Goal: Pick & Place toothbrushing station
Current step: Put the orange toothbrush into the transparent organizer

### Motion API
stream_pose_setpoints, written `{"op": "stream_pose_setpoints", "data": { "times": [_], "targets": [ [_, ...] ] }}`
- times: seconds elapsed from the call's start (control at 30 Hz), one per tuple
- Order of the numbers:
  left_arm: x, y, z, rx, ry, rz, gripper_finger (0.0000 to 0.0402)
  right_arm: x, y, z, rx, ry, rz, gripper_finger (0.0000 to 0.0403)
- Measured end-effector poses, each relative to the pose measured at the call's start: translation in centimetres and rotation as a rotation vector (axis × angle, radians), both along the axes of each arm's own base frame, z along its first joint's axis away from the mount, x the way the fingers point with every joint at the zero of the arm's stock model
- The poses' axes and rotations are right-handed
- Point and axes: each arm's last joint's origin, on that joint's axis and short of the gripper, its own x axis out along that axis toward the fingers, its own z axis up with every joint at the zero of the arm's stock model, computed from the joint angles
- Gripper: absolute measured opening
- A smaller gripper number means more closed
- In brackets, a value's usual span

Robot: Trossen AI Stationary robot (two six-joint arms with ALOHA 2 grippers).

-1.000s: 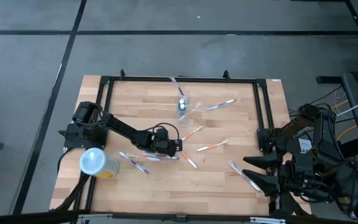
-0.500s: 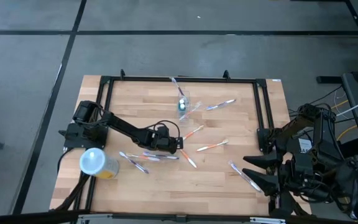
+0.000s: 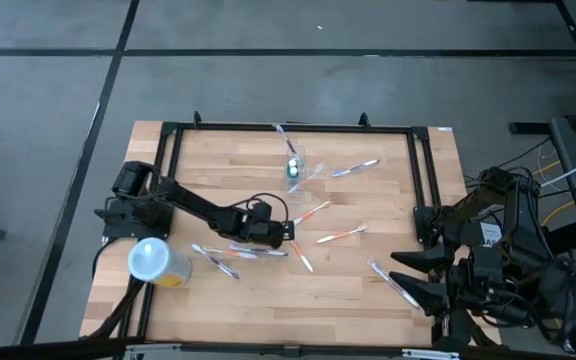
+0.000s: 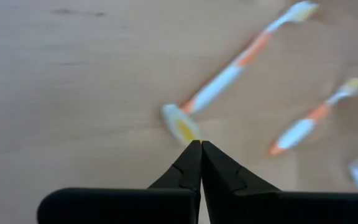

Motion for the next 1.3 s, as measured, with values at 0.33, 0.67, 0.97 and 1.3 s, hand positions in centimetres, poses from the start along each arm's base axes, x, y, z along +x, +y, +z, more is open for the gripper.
{"op": "stream_pose_setpoints", "data": {
  "times": [0.33, 0.67, 0.97, 1.3],
  "targets": [
    [-1.7, 0.6, 5.0, 0.138, -0.067, -0.019, 0.0003, 0.0, 0.0, 0.0, 0.006, 0.0, -0.003, 0.016],
    [-1.0, 2.0, 1.9, 0.062, 0.087, -0.106, 0.0081, 0.3, 0.3, -0.3, -0.002, 0.002, -0.002, 0.016],
    [0.1, 2.1, 0.2, 0.013, 0.069, -0.115, 0.0188, 0.8, 1.3, -0.9, 0.002, 0.002, -0.01, 0.016],
    [0.4, 2.0, -1.0, -0.04, 0.077, -0.088, 0.0178, 0.9, 1.4, -1.0, 0.015, 0.0, -0.018, 0.016]
  ]
}}
